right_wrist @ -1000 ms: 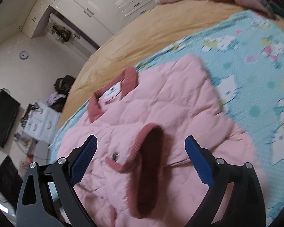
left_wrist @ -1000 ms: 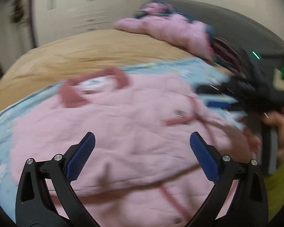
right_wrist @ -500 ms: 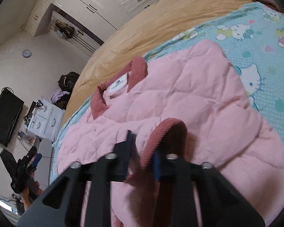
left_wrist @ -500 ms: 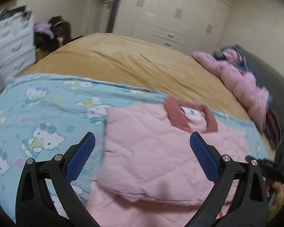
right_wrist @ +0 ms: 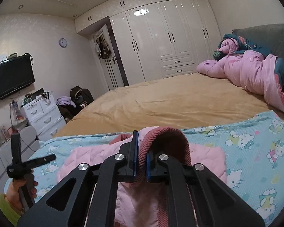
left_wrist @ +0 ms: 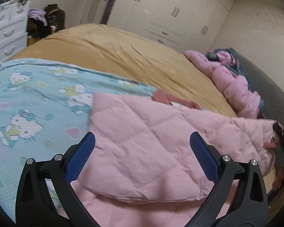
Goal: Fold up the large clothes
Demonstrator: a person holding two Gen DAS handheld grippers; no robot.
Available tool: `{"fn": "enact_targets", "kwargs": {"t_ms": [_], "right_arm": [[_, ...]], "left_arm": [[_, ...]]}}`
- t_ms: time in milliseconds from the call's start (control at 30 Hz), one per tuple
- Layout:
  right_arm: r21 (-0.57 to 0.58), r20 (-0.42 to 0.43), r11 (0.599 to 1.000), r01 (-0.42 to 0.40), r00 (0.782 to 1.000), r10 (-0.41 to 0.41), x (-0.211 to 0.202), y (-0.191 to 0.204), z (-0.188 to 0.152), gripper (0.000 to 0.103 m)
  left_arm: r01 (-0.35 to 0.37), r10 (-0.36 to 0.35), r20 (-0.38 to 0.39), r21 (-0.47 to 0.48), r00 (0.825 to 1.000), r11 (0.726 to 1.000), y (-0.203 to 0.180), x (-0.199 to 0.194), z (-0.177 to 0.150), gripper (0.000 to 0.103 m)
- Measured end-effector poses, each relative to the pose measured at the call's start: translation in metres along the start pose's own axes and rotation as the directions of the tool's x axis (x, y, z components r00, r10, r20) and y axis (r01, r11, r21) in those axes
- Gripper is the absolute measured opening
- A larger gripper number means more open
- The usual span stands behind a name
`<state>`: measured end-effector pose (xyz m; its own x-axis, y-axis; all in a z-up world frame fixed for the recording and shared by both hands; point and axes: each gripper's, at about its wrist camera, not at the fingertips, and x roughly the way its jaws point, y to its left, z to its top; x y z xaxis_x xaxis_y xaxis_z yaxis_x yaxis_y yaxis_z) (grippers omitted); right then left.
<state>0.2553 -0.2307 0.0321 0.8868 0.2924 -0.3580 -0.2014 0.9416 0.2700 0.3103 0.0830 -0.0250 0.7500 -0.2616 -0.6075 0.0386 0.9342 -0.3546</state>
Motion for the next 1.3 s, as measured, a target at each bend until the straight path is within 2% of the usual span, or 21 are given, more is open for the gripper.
{"fn": "enact_targets", "kwargs": {"t_ms": [67,133,200,300,333,533,767,1000,1067,1100,1200,1233,1267,1300], "right_arm": [[0.013,-0.006,1.0,0.006,1.0,-0.006,0.003,-0.007,-0.002,0.006],[0.025,-0.008,1.0,0.015,1.0,-0.015,0.004,-0.011,-0.003,0.006],[0.035,-0.009,0.999,0.025,1.0,-0.025,0.003,-0.018,-0.004,0.006],[0.06,-0.01,0.997,0.043,0.999,-0.043,0.005,-0.026,-0.007,0.006],[0.067,-0.011,0.997,0.048,0.999,-0.047,0.006,-0.029,-0.008,0.006],[0.091,-0.026,0.994,0.064,0.998,-0.062,0.013,-0.037,-0.012,0.006],[0.126,-0.071,0.989,0.081,0.995,-0.072,0.023,-0.046,-0.02,0.006],[0.167,-0.159,0.977,0.13,0.982,-0.103,0.039,-0.058,-0.031,0.008],[0.201,-0.19,0.968,0.149,0.975,-0.111,0.042,-0.065,-0.035,0.018],[0.234,-0.209,0.958,0.163,0.971,-0.114,0.042,-0.069,-0.038,0.026],[0.257,-0.232,0.949,0.184,0.965,-0.124,0.042,-0.072,-0.04,0.026],[0.25,-0.245,0.947,0.204,0.959,-0.141,0.042,-0.069,-0.04,0.032],[0.233,-0.248,0.94,0.248,0.95,-0.189,0.04,-0.065,-0.04,0.045],[0.221,-0.226,0.931,0.292,0.944,-0.242,0.036,-0.063,-0.04,0.076]], "left_arm": [[0.013,-0.012,-0.022,0.02,1.0,1.0,-0.009,0.008,-0.006,0.09],[0.019,-0.017,-0.051,0.047,0.999,0.999,-0.017,0.016,-0.012,0.078],[0.021,-0.016,-0.078,0.055,0.997,0.998,-0.019,0.023,-0.017,0.06],[0.026,-0.022,-0.127,0.034,0.992,0.999,-0.018,0.035,-0.025,0.043],[0.023,-0.017,-0.151,0.036,0.988,0.999,-0.018,0.04,-0.028,0.041],[-0.003,0.015,-0.219,0.053,0.976,0.999,-0.019,0.058,-0.043,0.039],[-0.021,0.039,-0.243,0.076,0.969,0.997,-0.02,0.066,-0.05,0.039],[-0.026,0.047,-0.254,0.084,0.966,0.996,-0.02,0.069,-0.051,0.039],[-0.028,0.049,-0.256,0.086,0.965,0.996,-0.021,0.069,-0.049,0.039],[-0.027,0.048,-0.257,0.085,0.965,0.996,-0.021,0.069,-0.049,0.039],[-0.028,0.05,-0.257,0.087,0.965,0.996,-0.021,0.069,-0.049,0.039],[-0.028,0.05,-0.257,0.088,0.965,0.996,-0.021,0.069,-0.049,0.039],[-0.03,0.052,-0.258,0.089,0.965,0.996,-0.022,0.069,-0.05,0.039],[-0.029,0.051,-0.258,0.089,0.965,0.996,-0.022,0.07,-0.05,0.039]]}}
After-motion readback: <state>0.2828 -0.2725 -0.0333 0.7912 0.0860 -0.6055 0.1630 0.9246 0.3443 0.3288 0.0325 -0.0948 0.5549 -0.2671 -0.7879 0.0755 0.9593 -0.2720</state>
